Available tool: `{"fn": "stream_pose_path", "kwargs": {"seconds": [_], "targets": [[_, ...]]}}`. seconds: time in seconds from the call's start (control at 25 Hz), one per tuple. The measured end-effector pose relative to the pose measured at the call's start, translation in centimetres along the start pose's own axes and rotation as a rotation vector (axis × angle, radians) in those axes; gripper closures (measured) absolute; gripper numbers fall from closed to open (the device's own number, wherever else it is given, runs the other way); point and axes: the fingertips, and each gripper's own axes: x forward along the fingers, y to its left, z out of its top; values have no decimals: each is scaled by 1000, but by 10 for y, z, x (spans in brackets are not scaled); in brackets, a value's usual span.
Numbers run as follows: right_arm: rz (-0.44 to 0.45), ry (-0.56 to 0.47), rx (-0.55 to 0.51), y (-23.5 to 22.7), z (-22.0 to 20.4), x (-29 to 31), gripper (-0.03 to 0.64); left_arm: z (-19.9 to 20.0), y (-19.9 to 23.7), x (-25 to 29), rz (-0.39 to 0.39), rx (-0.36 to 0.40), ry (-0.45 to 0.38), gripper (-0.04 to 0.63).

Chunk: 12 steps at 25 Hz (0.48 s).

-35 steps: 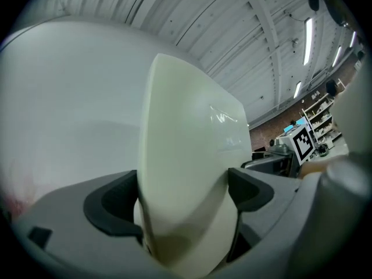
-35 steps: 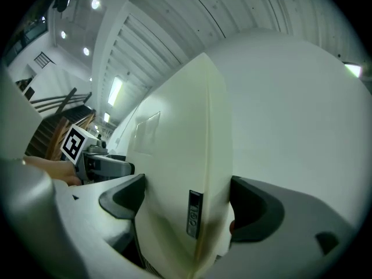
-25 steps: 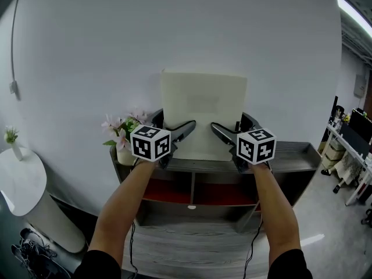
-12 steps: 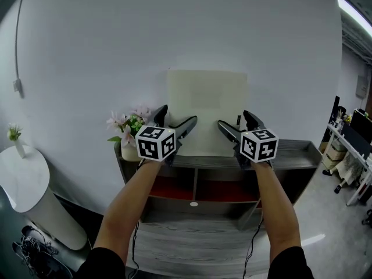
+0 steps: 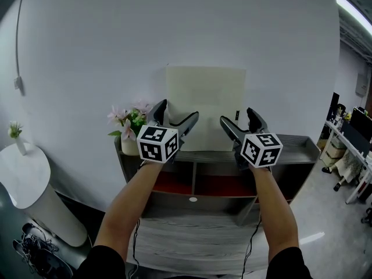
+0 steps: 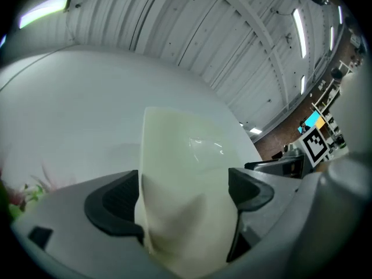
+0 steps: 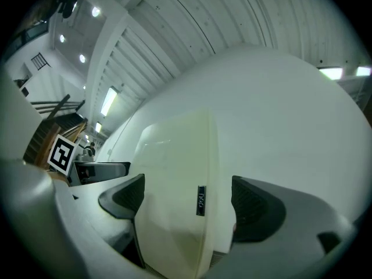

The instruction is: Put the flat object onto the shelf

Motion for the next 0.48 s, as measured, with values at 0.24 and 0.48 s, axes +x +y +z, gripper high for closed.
{"fn": "stream_pose_path", "kwargs": {"seconds": [0.24,0.48], "targets": [[-10,-47,-68,16,20,-15,163,23,0,-25,107,36,-95,115],[39,-49,-103,47,24,-41,164,28,-14,-62,123,19,-129,127]]}}
